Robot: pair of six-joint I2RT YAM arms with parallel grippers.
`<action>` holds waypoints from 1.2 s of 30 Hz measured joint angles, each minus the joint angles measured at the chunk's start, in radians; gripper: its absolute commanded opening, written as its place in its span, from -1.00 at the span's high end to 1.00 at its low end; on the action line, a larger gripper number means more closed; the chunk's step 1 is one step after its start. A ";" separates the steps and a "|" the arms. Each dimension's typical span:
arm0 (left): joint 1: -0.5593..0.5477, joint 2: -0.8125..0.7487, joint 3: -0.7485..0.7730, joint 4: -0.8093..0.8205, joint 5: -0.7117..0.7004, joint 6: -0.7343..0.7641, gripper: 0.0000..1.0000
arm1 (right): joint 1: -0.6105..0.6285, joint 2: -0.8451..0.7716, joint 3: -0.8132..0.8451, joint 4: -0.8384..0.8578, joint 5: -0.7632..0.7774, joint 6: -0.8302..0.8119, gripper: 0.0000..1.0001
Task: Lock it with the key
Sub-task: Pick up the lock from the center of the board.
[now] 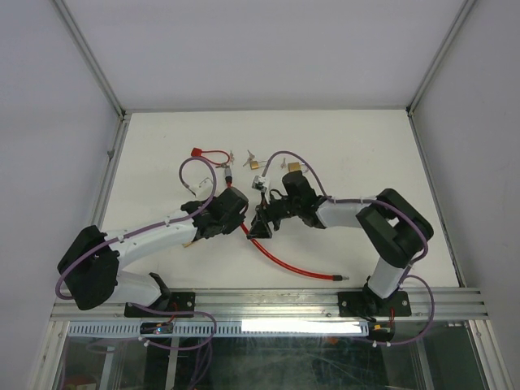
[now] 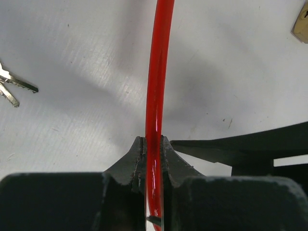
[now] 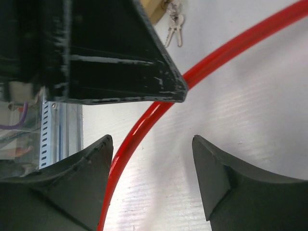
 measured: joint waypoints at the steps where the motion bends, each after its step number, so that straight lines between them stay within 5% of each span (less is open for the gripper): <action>1: 0.000 0.000 0.000 -0.001 0.000 -0.005 1.00 | 0.002 0.010 0.000 0.005 0.012 0.013 -0.31; 9: 0.000 -0.007 0.000 -0.003 -0.005 -0.048 1.00 | 0.035 0.048 0.003 0.022 0.016 0.105 0.32; 13: 0.000 -0.014 0.000 -0.008 -0.008 -0.059 1.00 | 0.052 0.057 0.024 0.000 0.007 0.129 0.84; 16: 0.000 -0.025 0.000 -0.018 -0.009 -0.064 0.97 | 0.041 0.067 0.039 -0.047 0.008 0.152 0.91; 21: 0.000 -0.031 0.000 -0.020 -0.009 -0.059 -0.03 | 0.039 0.067 0.078 -0.127 0.002 0.155 0.91; 28: 0.002 -0.177 -0.082 0.055 -0.029 -0.053 -0.85 | 0.007 0.034 0.101 -0.208 -0.023 0.156 0.91; 32: 0.045 -0.336 -0.229 0.180 -0.017 0.001 -0.96 | -0.038 -0.009 0.101 -0.245 -0.026 0.156 0.91; 36: 0.227 -0.512 -0.440 0.422 0.132 0.137 -0.98 | -0.053 -0.064 0.101 -0.285 -0.044 0.080 1.00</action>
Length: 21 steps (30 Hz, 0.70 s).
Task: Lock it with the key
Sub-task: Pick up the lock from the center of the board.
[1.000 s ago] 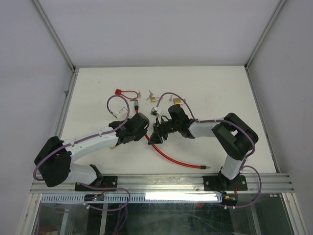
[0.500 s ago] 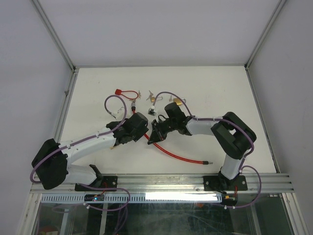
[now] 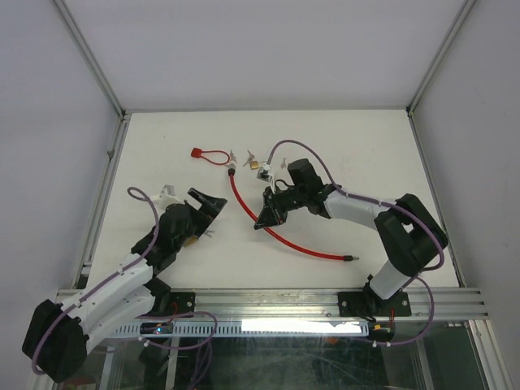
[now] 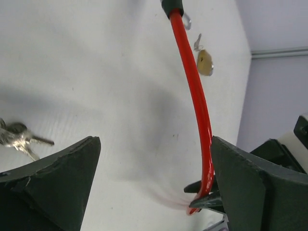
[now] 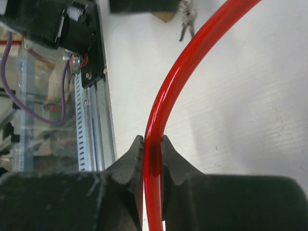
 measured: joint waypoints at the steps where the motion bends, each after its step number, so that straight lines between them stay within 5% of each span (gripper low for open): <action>1: 0.050 -0.036 -0.043 0.062 0.049 0.037 -0.98 | 0.000 -0.012 0.000 -0.013 -0.009 -0.038 1.00; 11: 0.131 -0.075 -0.130 0.486 0.246 0.119 -0.94 | 0.001 -0.087 0.000 -0.081 -0.058 -0.264 1.00; 21: 0.140 0.109 -0.131 0.668 0.296 0.039 -0.56 | 0.007 -0.157 0.000 -0.126 -0.060 -0.374 1.00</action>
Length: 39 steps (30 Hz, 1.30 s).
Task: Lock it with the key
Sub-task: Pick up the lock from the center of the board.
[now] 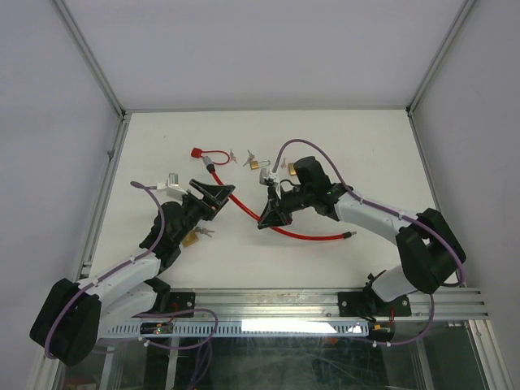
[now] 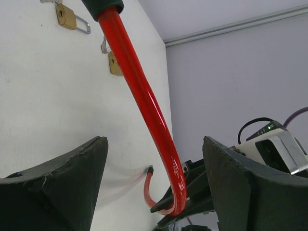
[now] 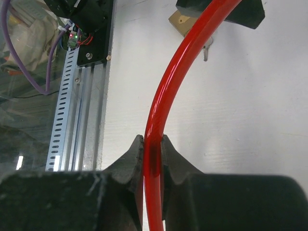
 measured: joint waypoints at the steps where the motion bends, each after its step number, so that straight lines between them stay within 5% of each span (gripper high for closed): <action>1: 0.003 0.004 0.000 0.005 0.001 -0.002 -0.53 | 0.001 -0.006 0.000 -0.006 0.000 -0.010 1.00; 18: 0.131 0.112 0.000 0.117 0.059 -0.027 0.10 | 0.031 -0.025 0.000 -0.069 0.022 -0.128 1.00; 22: 0.153 0.153 0.000 0.169 0.101 -0.031 0.71 | 0.035 -0.030 0.000 -0.075 0.032 -0.150 1.00; 23: 0.154 0.160 0.000 0.180 0.112 -0.037 1.00 | 0.036 -0.031 0.000 -0.081 0.036 -0.156 1.00; 29: 0.166 0.179 0.000 0.329 0.193 0.015 1.00 | 0.039 -0.032 -0.001 -0.118 0.072 -0.205 0.90; 35: 0.166 0.156 0.000 0.442 0.293 0.245 1.00 | 0.026 -0.055 0.000 -0.161 0.099 -0.271 0.26; 39: 0.166 0.145 0.004 0.544 0.367 0.399 1.00 | -0.022 -0.114 0.003 -0.174 0.085 -0.288 0.05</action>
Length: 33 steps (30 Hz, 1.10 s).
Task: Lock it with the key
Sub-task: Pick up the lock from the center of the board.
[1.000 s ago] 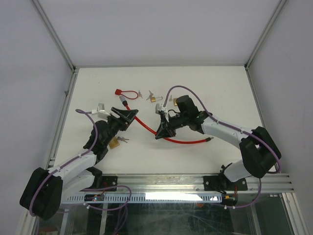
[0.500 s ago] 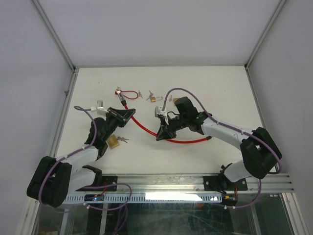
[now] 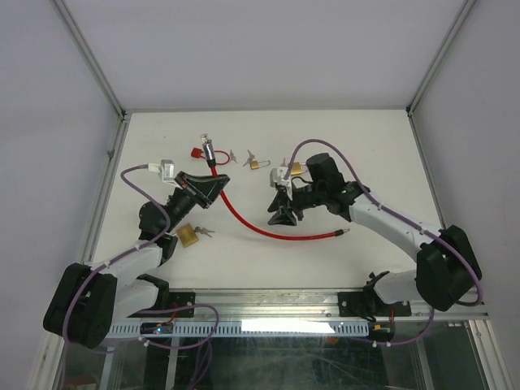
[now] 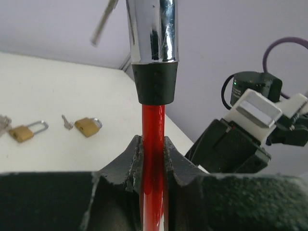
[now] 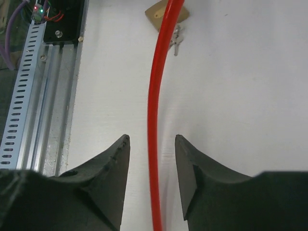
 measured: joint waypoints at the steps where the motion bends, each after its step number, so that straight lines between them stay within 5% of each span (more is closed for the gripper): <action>1: 0.000 0.002 0.003 0.024 0.018 0.023 1.00 | -0.018 -0.019 0.005 -0.002 -0.009 0.000 0.01; 12: 0.000 0.195 0.171 0.345 0.324 0.153 1.00 | -0.203 -0.168 0.031 -0.049 -0.264 -0.020 -0.06; 33: 0.000 0.370 0.600 0.367 0.845 0.150 1.00 | -0.256 -0.206 0.031 -0.171 -0.417 -0.149 -0.06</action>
